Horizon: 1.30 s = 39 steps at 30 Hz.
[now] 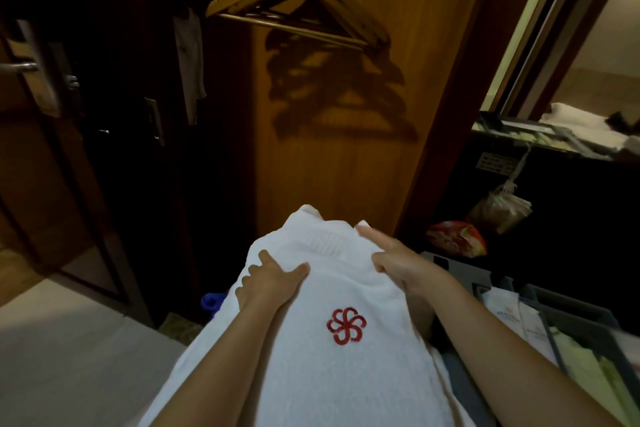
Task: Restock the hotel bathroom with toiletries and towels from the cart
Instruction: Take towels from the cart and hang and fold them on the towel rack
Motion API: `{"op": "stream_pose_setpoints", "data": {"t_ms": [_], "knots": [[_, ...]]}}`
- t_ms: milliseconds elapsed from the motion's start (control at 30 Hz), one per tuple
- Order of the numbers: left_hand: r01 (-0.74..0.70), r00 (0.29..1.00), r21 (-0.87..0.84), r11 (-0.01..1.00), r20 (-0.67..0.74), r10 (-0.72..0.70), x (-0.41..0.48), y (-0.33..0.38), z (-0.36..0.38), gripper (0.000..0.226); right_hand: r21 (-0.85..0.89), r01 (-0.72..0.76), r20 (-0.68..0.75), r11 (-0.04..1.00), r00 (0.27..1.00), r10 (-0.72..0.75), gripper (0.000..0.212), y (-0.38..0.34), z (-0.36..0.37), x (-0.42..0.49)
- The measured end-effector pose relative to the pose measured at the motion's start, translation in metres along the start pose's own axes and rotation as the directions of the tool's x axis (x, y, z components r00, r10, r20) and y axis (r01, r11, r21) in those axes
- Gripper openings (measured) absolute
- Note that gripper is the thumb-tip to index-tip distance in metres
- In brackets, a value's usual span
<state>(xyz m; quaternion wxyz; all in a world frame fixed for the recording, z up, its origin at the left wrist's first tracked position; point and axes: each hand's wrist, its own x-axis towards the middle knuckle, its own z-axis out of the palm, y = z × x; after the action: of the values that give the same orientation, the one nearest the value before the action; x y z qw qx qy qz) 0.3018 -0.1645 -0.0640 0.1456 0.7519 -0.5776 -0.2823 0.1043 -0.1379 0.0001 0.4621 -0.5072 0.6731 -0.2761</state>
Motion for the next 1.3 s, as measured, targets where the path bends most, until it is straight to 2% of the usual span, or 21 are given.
{"op": "stream_pose_setpoints", "data": {"t_ms": [67,133,200,233,333,400,467,567,600,667,733,800,867,933,1000,1133,1300], "knots": [[0.015,1.000,-0.030,0.999,0.020,-0.015,0.002,-0.001,-0.002,0.093,-0.049,-0.054,-0.020,0.997,0.998,0.053,0.067,0.000,0.000,0.001],[0.039,0.998,-0.085,0.996,0.045,-0.035,0.005,-0.002,-0.003,0.094,-0.009,-0.093,-0.086,0.996,0.992,0.091,0.049,0.000,-0.001,0.002],[0.058,0.997,-0.147,0.987,0.061,-0.050,0.006,-0.003,-0.005,0.095,0.061,-0.072,-0.187,0.996,0.979,0.082,0.026,0.000,-0.004,0.002],[0.063,0.997,-0.174,0.983,0.061,-0.053,0.006,-0.004,-0.005,0.094,0.065,-0.021,-0.238,0.998,0.971,0.036,0.023,0.001,-0.005,0.002],[0.076,0.996,-0.258,0.963,0.058,-0.063,0.006,-0.004,-0.008,0.092,-0.033,0.151,-0.361,0.988,0.920,-0.152,0.027,0.003,-0.009,0.002],[0.064,0.998,-0.377,0.924,0.018,-0.062,0.007,-0.004,-0.010,0.085,-0.060,0.221,-0.390,0.973,0.892,-0.227,0.027,-0.002,-0.008,-0.001],[0.054,0.996,-0.565,0.824,-0.024,-0.081,0.010,-0.005,-0.013,0.072,-0.035,0.280,-0.378,0.959,0.885,-0.272,0.031,-0.009,-0.007,-0.005],[0.058,0.998,-0.799,0.599,0.027,-0.060,0.007,-0.007,-0.028,0.039,-0.006,0.342,-0.332,0.940,0.886,-0.325,0.043,-0.023,-0.010,-0.016],[0.065,0.998,-0.812,0.580,0.062,-0.025,0.005,-0.007,-0.036,0.032,-0.022,0.361,-0.313,0.932,0.883,-0.349,0.047,-0.027,-0.012,-0.020],[0.086,0.985,-0.826,0.557,0.153,0.075,0.002,-0.005,-0.057,0.037,-0.033,0.391,-0.277,0.920,0.881,-0.384,0.053,-0.036,-0.017,-0.030],[0.101,0.951,-0.858,0.503,0.232,0.205,-0.004,0.002,-0.081,0.029,0.000,0.407,-0.278,0.914,0.878,-0.391,0.054,-0.044,-0.023,-0.042],[0.078,0.934,-0.871,0.485,0.234,0.269,-0.012,0.010,-0.102,0.024,0.054,0.434,-0.327,0.899,0.859,-0.395,0.049,-0.050,-0.029,-0.054],[0.042,0.922,-0.876,0.480,0.219,0.320,-0.023,0.015,-0.120,0.029,0.123,0.480,-0.374,0.869,0.833,-0.407,0.038,-0.059,-0.035,-0.067],[-0.037,0.901,-0.878,0.478,0.178,0.396,-0.036,0.020,-0.135,0.027,0.107,0.541,-0.408,0.834,0.789,-0.460,0.030,-0.064,-0.038,-0.080],[-0.170,0.893,-0.858,0.486,0.075,0.444,-0.048,0.026,-0.148,0.030,0.015,0.610,-0.424,0.792,0.721,-0.548,0.029,-0.067,-0.038,-0.092],[-0.343,0.897,-0.829,0.442,-0.149,0.416,-0.077,0.037,-0.171,0.046,-0.044,0.669,-0.456,0.742,0.647,-0.611,0.030,-0.068,-0.041,-0.112],[-0.460,0.870,-0.764,0.452,-0.286,0.402,-0.114,0.033,-0.187,0.028,-0.069,0.734,-0.462,0.676,0.576,-0.674,0.037,-0.071,-0.049,-0.144]]}}
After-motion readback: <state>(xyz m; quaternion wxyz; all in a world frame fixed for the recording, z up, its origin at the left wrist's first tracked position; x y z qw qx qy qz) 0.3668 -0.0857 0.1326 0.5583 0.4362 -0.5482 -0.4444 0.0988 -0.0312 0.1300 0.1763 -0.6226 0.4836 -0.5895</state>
